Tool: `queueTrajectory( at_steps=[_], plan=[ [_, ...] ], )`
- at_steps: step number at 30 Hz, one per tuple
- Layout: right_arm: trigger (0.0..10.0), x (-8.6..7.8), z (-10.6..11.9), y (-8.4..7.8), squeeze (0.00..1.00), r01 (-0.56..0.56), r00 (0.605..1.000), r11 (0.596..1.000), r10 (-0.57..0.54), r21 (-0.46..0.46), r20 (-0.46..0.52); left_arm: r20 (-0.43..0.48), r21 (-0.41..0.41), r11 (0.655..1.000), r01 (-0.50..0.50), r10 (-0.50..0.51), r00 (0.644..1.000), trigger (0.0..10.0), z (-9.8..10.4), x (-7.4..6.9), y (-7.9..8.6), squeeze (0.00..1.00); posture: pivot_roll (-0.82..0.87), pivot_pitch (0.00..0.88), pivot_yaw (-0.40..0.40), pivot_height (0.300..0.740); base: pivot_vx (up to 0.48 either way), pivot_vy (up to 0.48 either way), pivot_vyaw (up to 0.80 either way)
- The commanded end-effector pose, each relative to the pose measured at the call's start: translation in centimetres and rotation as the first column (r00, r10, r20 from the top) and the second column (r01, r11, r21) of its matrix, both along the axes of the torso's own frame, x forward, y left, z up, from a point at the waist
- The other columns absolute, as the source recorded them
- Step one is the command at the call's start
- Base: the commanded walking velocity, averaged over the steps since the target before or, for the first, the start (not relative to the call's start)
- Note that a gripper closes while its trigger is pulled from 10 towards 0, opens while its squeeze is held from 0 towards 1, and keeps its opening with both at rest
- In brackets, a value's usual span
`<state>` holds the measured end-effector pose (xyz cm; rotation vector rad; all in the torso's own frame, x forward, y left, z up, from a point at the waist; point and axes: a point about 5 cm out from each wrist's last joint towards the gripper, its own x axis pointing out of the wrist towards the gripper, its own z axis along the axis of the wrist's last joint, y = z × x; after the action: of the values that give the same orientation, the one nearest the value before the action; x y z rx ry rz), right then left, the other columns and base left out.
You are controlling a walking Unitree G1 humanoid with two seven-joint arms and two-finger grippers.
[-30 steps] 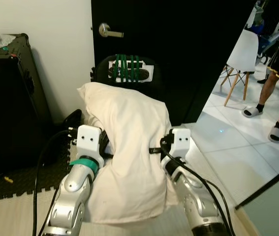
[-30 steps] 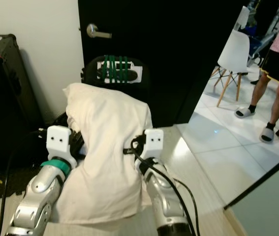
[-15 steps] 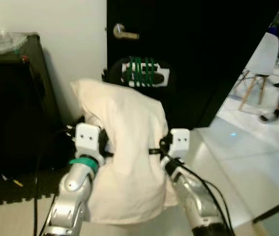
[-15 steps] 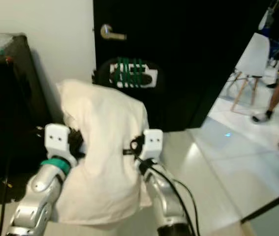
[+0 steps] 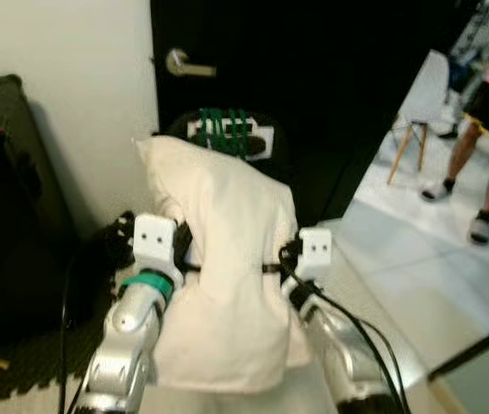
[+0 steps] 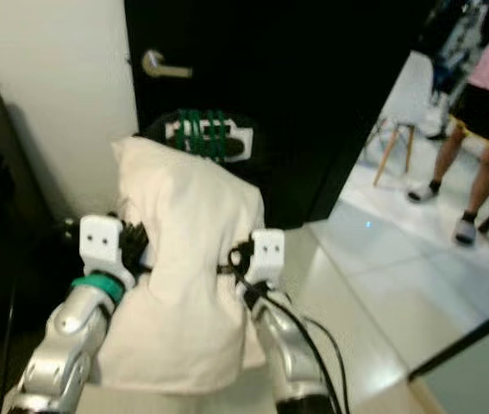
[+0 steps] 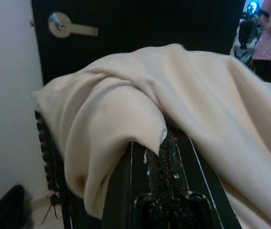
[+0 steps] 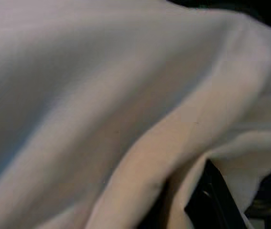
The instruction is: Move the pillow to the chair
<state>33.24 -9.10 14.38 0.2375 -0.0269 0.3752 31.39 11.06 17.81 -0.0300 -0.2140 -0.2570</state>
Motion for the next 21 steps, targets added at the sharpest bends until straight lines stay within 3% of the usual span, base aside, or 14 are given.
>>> queueTrajectory(
  at_steps=[1,21],
  plan=[
    [10.0,-0.21,1.56,2.22,0.0,-0.091,0.993,0.996,0.09,0.008,0.079,0.036,0.006,0.997,0.077,-0.077,0.996,10.0,0.51,-0.31,-1.4,0.0,0.03,0.024,0.013,0.74,0.274,0.0,0.0],
    [10.0,-0.06,1.12,2.52,0.0,-0.094,0.993,0.996,0.094,0.001,0.069,0.029,0.019,0.997,0.071,-0.071,0.997,10.0,0.27,-0.26,-0.9,0.0,0.05,0.017,0.031,0.74,0.268,0.0,0.0]
  ],
)
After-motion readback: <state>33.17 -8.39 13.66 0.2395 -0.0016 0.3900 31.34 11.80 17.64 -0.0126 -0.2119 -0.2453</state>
